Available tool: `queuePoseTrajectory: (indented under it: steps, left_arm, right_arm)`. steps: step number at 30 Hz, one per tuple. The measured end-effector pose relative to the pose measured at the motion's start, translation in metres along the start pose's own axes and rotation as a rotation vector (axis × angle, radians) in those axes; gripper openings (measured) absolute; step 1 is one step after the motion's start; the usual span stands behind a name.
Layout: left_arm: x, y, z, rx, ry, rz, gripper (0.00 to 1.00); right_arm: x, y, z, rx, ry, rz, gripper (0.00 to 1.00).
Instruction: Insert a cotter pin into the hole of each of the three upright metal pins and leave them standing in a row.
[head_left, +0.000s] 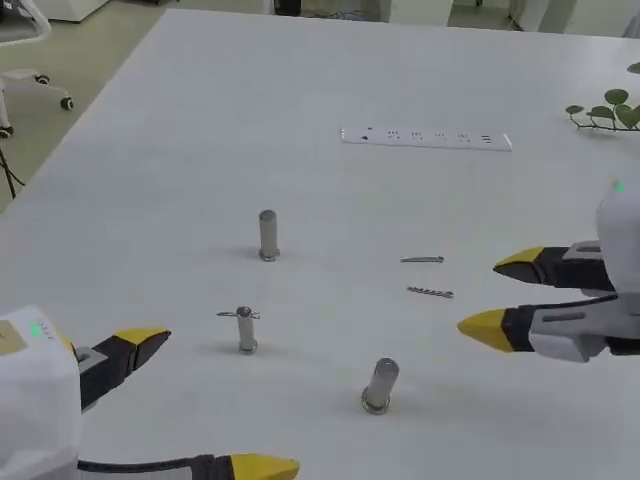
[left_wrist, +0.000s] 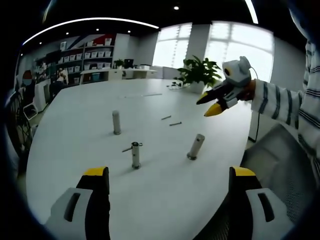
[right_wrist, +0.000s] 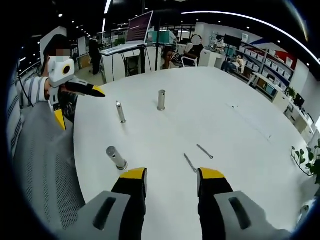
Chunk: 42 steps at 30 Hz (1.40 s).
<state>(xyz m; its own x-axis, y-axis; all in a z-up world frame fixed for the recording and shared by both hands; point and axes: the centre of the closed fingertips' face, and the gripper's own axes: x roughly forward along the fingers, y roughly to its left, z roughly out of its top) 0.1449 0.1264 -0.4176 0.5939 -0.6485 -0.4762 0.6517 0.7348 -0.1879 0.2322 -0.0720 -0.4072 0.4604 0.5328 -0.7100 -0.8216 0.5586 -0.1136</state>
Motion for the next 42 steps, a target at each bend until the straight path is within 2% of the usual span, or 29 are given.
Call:
queuePoseTrajectory:
  steps: [5, 12, 16, 22, 27, 29, 31, 36, 42]
  left_arm:
    - [-0.002, -0.002, -0.003, -0.014, 0.018, 0.002, 0.99]
    - [-0.006, -0.003, 0.000, -0.020, 0.014, 0.014, 0.97]
    - [-0.009, 0.000, 0.003, -0.028, 0.004, 0.031, 0.97]
    - [-0.012, 0.002, 0.006, -0.043, -0.005, 0.040, 0.96]
    - [-0.012, 0.003, 0.002, -0.048, 0.006, 0.045, 0.96]
    - [-0.013, 0.008, 0.002, -0.066, -0.018, 0.066, 0.97]
    - [-0.014, 0.008, 0.002, -0.090, -0.023, 0.063, 0.97]
    - [-0.017, 0.011, 0.003, -0.095, -0.027, 0.073, 0.97]
    - [-0.019, 0.011, 0.005, -0.100, -0.035, 0.072, 0.97]
  right_arm:
    - [0.007, -0.001, 0.007, -0.040, 0.009, 0.061, 0.26]
    - [0.023, -0.003, 0.013, -0.107, 0.053, 0.121, 0.23]
    - [0.032, -0.003, 0.010, -0.145, 0.083, 0.161, 0.16]
    - [0.046, -0.013, 0.001, -0.182, 0.140, 0.174, 0.09]
    - [0.058, -0.024, -0.006, -0.207, 0.185, 0.176, 0.08]
    - [0.062, -0.026, -0.011, -0.220, 0.212, 0.183, 0.07]
    - [0.066, -0.027, -0.017, -0.225, 0.233, 0.189, 0.07]
    - [0.076, -0.029, -0.031, -0.243, 0.296, 0.203, 0.07]
    - [0.082, -0.034, -0.033, -0.253, 0.317, 0.200, 0.08]
